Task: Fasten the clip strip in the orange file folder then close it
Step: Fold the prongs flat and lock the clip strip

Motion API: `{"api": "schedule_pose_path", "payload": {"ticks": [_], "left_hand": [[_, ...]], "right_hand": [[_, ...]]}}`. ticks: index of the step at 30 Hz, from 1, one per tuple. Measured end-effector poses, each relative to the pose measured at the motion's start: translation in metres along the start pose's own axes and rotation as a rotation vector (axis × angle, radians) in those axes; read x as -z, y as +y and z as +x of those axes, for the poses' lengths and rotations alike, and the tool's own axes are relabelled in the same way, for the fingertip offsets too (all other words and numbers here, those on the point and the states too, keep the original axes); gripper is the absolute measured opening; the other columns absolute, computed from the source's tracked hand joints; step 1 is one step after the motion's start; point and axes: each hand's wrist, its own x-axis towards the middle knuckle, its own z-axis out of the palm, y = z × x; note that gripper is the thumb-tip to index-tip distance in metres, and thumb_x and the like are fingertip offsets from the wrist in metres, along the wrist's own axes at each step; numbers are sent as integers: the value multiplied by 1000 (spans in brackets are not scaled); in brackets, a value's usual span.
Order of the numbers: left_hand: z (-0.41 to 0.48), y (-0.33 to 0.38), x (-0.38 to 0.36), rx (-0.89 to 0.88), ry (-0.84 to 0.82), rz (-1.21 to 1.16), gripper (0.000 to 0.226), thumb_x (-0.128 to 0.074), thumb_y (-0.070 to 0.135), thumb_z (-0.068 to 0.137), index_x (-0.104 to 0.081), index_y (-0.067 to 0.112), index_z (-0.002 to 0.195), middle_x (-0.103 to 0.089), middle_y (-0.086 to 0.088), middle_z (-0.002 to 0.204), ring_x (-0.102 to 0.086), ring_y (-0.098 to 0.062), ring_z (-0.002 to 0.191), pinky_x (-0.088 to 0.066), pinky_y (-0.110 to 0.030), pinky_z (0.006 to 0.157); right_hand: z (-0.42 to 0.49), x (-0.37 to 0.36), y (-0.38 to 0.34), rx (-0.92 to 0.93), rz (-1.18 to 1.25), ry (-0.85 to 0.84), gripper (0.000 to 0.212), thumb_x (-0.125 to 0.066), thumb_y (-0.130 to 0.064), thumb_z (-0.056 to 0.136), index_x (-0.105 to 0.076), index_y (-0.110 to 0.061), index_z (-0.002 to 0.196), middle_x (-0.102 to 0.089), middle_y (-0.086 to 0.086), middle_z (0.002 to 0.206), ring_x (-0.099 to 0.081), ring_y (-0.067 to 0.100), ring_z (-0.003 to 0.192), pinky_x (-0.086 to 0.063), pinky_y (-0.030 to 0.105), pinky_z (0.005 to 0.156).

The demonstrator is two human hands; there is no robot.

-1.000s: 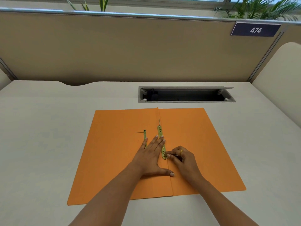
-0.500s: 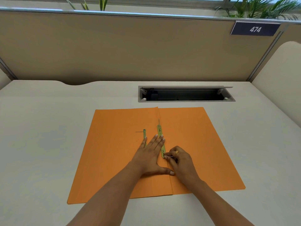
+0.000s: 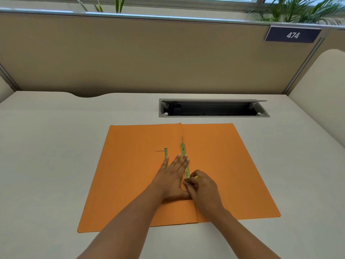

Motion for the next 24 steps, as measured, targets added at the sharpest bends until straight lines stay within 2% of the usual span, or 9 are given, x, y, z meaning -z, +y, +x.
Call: {"api": "schedule_pose_path", "payload": {"ticks": [2,5,8,10,13,17,22,24], "left_hand": [[0,-1,-1,2,-3,9,114,-12,78,56,6,16,149,10,3,160,13,-12,146,7,-47,120],[0,-1,-2,6,-6,8,116,-14,81,55,6,16,150,10,4,160,13,-12,146,7,-48,120],[0,-1,-2,5,-8,-3,119,-17,84,54,7,17,149,11,5,160,13,-12,146,7,-48,120],[0,-1,-1,3,-9,-8,121,-17,85,52,7,17,150,11,4,160,13,-12,146,7,-48,120],[-1,-1,-1,4,-14,-14,124,-18,87,50,7,17,150,12,5,159,14,-12,146,7,-49,119],[-1,0,0,4,-15,-24,126,-20,89,50,8,17,149,13,5,159,15,-11,146,8,-49,119],[-1,0,1,5,-25,-33,127,-22,89,49,8,17,149,13,5,159,15,-11,146,8,-49,119],[-1,1,1,4,-21,-35,126,-22,89,50,8,17,149,13,5,159,15,-12,146,8,-49,119]], "right_hand": [[-1,2,5,-14,42,-2,15,-63,-14,82,-73,-7,91,-64,6,88,-54,13,75,-42,20,68],[-4,4,12,-22,124,-15,15,-64,-15,81,-73,-7,91,-57,-5,82,-49,4,71,-35,4,66],[-7,5,17,-38,177,-17,14,-66,-13,80,-73,-9,92,-49,-20,77,-47,-8,72,-36,0,66],[-8,4,19,-46,192,-17,14,-67,-11,80,-74,-10,92,-48,-24,78,-50,-7,69,-38,1,64],[-8,6,21,-104,278,-31,12,-67,-8,79,-74,-7,90,-57,-10,78,-56,-1,61,-41,3,55],[-5,12,26,-169,408,-46,9,-70,-5,76,-75,-11,81,-62,-8,74,-59,-1,75,-42,7,59],[-5,14,27,-156,419,-91,23,-69,-8,78,-71,-31,80,-63,-8,77,-58,13,80,-42,10,58],[-6,14,27,-145,419,-90,17,-68,-11,79,-72,-26,81,-64,-8,77,-58,13,80,-42,10,59]]}}
